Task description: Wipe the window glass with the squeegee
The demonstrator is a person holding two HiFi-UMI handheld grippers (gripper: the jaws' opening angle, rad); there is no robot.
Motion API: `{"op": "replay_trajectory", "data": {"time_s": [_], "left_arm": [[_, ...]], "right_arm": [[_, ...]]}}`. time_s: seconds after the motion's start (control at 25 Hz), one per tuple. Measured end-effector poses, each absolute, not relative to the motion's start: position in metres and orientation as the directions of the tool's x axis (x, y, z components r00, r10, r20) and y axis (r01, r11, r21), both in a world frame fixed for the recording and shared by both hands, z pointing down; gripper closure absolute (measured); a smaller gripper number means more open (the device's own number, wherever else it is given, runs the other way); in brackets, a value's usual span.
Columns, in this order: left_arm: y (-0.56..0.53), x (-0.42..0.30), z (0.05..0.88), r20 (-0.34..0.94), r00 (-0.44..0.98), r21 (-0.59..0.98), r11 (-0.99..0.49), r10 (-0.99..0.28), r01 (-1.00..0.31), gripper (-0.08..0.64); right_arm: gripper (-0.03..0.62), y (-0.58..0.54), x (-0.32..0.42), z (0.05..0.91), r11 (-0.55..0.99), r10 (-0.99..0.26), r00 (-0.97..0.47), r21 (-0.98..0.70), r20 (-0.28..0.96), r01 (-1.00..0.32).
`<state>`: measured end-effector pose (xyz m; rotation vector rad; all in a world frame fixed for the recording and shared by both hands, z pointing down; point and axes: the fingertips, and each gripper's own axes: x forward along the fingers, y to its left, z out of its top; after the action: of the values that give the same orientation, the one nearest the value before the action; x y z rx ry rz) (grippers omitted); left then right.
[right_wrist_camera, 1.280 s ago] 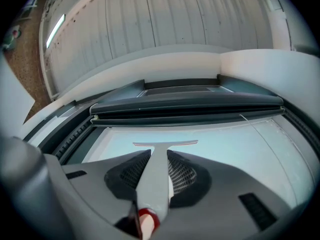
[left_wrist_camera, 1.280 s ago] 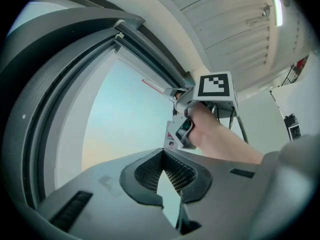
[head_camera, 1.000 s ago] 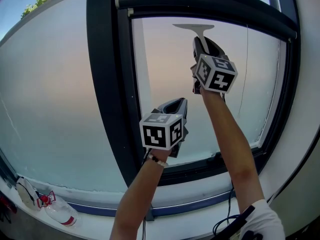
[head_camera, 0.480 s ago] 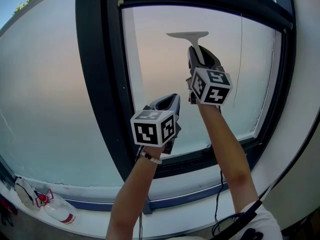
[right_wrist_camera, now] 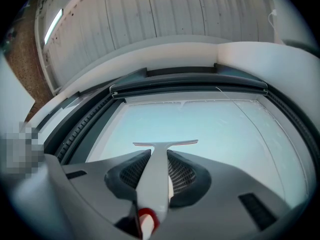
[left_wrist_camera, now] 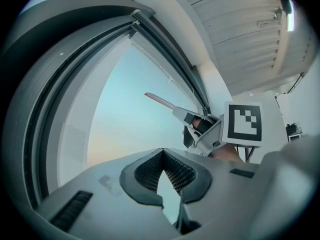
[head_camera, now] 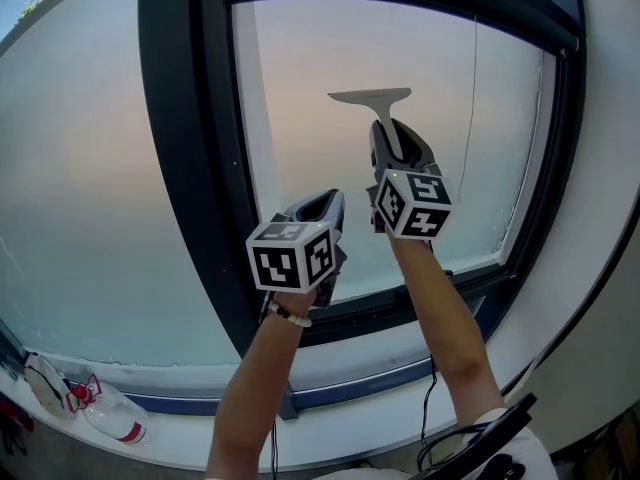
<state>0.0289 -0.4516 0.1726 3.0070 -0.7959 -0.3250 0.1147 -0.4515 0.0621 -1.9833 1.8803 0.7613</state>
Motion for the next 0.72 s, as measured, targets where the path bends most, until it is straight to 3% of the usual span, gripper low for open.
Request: {"op": "replay_trajectory", "data": {"time_s": [0.72], "left_arm": [[-0.447,0.035,0.218,-0.160,0.853,0.100,-0.868,-0.497,-0.487,0.560]], "right_arm": [[0.508,-0.447,0.115,0.163,-0.100,-0.877,0.025,0.132,-0.480,-0.986]]}}
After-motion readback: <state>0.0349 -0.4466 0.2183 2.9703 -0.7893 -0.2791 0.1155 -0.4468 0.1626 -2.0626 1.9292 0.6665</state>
